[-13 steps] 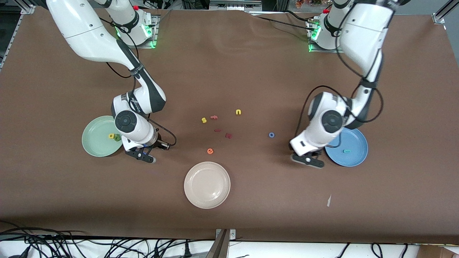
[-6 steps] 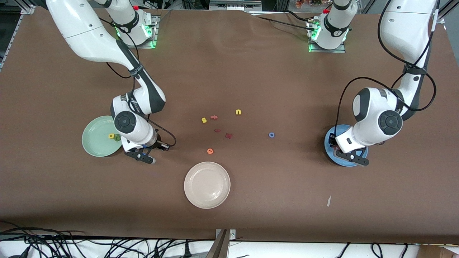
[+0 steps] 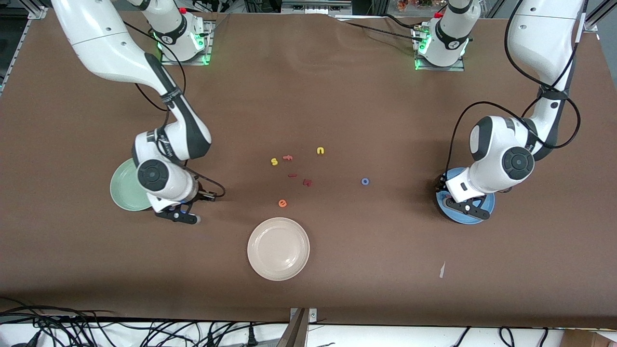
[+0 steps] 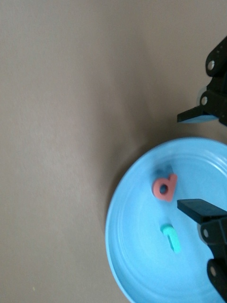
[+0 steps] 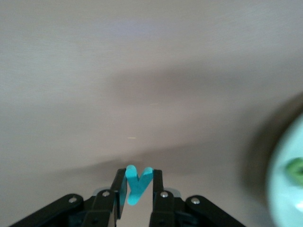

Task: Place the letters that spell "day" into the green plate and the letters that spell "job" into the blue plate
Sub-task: 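Drop the cyan y on the green plate while the left gripper grasps blue o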

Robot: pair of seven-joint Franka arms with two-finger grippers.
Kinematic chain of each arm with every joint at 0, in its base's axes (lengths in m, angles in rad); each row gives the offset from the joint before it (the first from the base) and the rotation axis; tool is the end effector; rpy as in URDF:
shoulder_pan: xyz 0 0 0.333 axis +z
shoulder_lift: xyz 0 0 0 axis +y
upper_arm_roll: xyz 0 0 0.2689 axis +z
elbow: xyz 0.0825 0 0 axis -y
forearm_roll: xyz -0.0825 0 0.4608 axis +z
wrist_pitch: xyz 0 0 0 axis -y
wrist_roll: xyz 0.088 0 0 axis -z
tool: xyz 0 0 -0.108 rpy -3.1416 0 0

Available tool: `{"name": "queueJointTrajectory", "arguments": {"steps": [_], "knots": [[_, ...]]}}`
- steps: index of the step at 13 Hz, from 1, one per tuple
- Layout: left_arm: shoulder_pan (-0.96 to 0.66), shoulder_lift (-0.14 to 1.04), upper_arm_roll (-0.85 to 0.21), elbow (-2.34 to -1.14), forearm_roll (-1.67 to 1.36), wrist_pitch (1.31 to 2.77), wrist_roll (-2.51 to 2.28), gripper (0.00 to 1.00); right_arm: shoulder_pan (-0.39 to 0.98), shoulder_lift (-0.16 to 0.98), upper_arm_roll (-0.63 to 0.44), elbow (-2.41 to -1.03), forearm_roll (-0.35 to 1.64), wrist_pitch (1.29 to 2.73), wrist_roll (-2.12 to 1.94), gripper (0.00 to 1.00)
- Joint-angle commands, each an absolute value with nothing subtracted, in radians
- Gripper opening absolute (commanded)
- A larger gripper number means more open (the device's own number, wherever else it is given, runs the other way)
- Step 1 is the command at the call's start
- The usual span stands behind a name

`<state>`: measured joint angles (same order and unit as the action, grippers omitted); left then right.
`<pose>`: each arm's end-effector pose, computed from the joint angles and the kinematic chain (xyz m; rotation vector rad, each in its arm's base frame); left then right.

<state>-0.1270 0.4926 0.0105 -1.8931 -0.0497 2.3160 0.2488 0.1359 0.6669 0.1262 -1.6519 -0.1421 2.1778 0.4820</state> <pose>0.6517 -0.0771 0.1384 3.0624 -0.5121 -0.1047 0.6763 0.1733 0.1242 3.0500 -0.2329 -0.1732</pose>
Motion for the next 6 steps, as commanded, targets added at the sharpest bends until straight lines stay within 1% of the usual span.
{"name": "queueJointTrajectory", "arguments": {"steps": [1, 3, 6], "knots": [[-0.260, 0.488, 0.011, -1.879, -0.074, 2.321, 0.097, 0.67, 0.126, 0.597, 0.075, -1.670, -0.141, 2.091, 0.303, 0.00], [-0.362, 0.520, 0.011, -1.875, -0.074, 2.330, -0.096, 0.68, 0.124, 0.555, 0.026, -1.703, -0.135, 2.057, 0.224, 0.00], [-0.463, 0.587, 0.011, -1.835, -0.063, 2.376, -0.343, 0.68, 0.121, 0.461, -0.011, -1.811, -0.135, 2.088, 0.169, 0.00]]}}
